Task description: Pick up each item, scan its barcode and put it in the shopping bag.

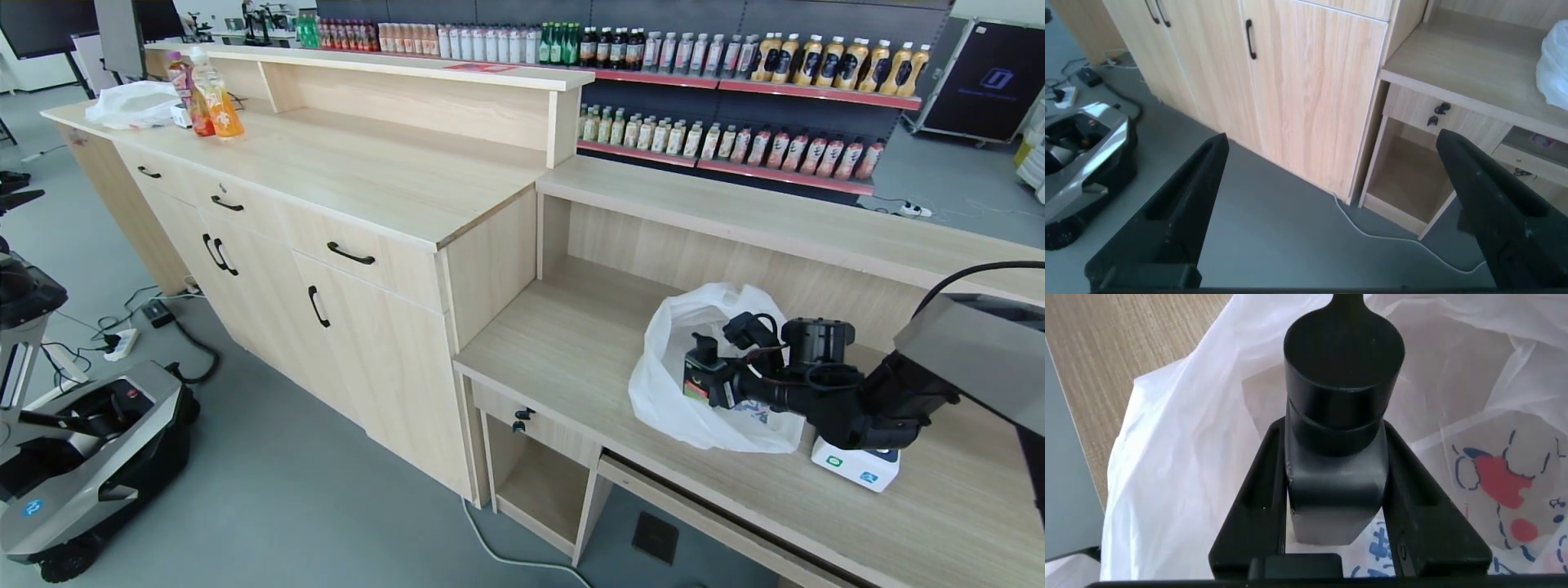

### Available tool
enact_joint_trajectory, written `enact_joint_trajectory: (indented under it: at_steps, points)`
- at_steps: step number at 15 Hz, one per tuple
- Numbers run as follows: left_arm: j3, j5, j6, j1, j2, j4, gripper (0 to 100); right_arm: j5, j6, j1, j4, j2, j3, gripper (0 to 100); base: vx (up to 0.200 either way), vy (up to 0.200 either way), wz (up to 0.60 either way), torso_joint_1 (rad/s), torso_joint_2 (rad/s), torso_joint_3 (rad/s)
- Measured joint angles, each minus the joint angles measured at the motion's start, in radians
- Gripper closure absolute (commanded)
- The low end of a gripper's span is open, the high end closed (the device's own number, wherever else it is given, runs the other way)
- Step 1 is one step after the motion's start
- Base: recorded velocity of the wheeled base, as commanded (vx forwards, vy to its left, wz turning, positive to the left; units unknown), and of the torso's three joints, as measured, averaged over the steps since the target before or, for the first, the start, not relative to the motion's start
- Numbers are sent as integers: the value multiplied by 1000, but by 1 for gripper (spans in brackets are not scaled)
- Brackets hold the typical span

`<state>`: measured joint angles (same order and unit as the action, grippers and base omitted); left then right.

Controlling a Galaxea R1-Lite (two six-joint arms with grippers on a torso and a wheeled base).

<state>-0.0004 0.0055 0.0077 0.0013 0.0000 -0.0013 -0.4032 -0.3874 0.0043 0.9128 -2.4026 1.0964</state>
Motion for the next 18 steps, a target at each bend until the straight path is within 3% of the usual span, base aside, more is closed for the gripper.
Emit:
enact_joint_trajectory:
  at_steps: [8,9,18]
  points:
    - [0,0,0,0,0,0,0,-1,9,-14,-3,-33,14,100,0,0,0,0,0,0]
    - [0,0,0,0,0,0,0,0,9,-17,-6,-34,11,0,0,0,0,0,0,0]
    - [0,0,0,0,0,0,0,-3,73,-28,-7,144,-62,0,0,0,0,0,0,0]
